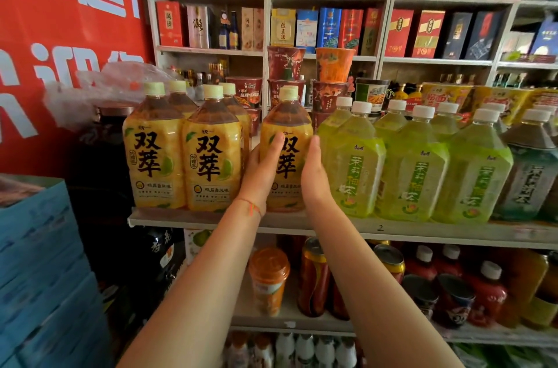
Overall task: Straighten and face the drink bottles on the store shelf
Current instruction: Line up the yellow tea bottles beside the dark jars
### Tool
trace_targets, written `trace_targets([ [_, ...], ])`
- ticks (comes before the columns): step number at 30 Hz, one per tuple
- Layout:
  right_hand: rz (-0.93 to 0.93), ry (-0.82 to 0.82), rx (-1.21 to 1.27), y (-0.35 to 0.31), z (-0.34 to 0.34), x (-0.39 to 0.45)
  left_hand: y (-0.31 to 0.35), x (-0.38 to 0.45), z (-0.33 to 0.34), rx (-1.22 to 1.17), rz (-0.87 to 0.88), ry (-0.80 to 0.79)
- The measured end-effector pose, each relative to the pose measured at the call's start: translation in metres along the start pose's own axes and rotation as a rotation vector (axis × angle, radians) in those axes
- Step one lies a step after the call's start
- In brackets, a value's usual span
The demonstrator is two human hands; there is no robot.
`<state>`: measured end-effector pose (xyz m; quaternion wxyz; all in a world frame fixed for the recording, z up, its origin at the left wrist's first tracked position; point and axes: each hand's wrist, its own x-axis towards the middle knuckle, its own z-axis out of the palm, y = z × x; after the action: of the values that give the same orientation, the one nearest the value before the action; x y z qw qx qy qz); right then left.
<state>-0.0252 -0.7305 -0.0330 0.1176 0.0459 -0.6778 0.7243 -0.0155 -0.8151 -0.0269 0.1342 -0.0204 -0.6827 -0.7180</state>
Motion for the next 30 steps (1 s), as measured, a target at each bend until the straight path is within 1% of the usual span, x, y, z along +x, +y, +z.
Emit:
trace_targets([
  [4,0.035,0.024,0.025,-0.003,-0.001,-0.006,0.004,-0.005,0.003,0.009,0.003,0.013],
  [7,0.041,0.022,0.034,-0.005,-0.005,-0.009,0.001,-0.005,0.005,-0.004,0.026,0.051],
  [12,0.073,-0.01,0.089,0.0,-0.009,-0.016,-0.002,-0.019,0.005,-0.001,0.062,0.112],
  [16,0.106,-0.034,0.109,-0.001,-0.011,-0.026,0.002,-0.025,0.002,-0.004,0.065,0.102],
  [19,0.136,-0.046,0.12,-0.002,-0.01,-0.031,0.009,-0.029,-0.001,0.061,0.055,0.069],
  [21,0.158,-0.049,0.114,-0.006,-0.012,-0.032,0.012,-0.029,-0.002,0.118,0.078,0.062],
  [24,0.173,-0.062,0.07,-0.011,-0.017,-0.029,0.015,-0.035,-0.002,0.186,0.197,0.113],
  [27,0.164,-0.073,0.054,-0.015,-0.022,-0.023,0.016,-0.046,-0.005,0.365,0.44,0.208],
  [28,0.167,-0.074,0.055,-0.016,-0.021,-0.021,0.017,-0.049,-0.006,0.418,0.508,0.219],
  [30,0.172,-0.087,0.085,-0.017,-0.019,-0.019,0.021,-0.047,-0.009,0.484,0.565,0.194],
])
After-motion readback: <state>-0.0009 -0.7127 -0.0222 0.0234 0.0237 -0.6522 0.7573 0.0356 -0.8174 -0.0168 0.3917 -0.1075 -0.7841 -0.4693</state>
